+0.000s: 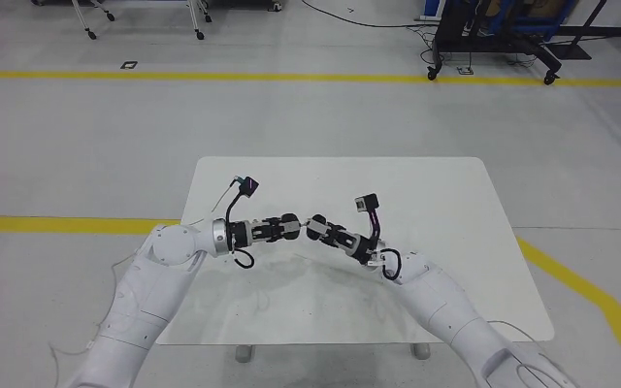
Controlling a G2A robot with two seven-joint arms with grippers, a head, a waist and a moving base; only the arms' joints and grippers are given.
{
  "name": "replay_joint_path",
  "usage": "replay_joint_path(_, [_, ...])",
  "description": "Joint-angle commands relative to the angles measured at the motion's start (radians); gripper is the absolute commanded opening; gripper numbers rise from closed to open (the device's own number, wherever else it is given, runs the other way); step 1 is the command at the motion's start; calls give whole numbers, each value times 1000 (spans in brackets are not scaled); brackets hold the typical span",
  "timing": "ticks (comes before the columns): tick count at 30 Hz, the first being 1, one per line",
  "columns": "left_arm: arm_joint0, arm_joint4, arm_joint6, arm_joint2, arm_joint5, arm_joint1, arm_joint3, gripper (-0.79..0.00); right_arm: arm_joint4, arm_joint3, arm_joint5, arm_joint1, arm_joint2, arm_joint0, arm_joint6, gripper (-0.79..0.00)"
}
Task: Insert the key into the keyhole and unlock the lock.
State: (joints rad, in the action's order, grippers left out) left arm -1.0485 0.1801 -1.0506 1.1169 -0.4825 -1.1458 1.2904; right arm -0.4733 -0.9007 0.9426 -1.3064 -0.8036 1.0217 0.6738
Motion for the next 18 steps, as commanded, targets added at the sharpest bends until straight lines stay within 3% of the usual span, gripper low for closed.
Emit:
replay_joint_path(1, [-1,-1,4,0,-1,1,1,-785,3,-2,-1,-1,-2,1,5,-785])
replay_joint_path(12, [-2,-3,14,-5,0,5,4,-785,8,-7,-6,-5,-11,10,21,-785])
replay_joint_path(13, [-2,-4,14,-5,-1,5,5,-785,7,-8,-5,-5,-12,11,23,-560])
replay_joint_path(14, [-2,-5,12,-7,-3,6,5,-785,5,-8,-3,-6,-14,12,23,-249])
replay_joint_path(15, [-2,-6,12,-7,-5,6,6,-785,3,-8,-1,-6,-16,13,23,0])
replay_joint_path(18, [-3,-8,9,-7,-10,8,8,-785,-5,-8,7,-7,-23,17,23,0])
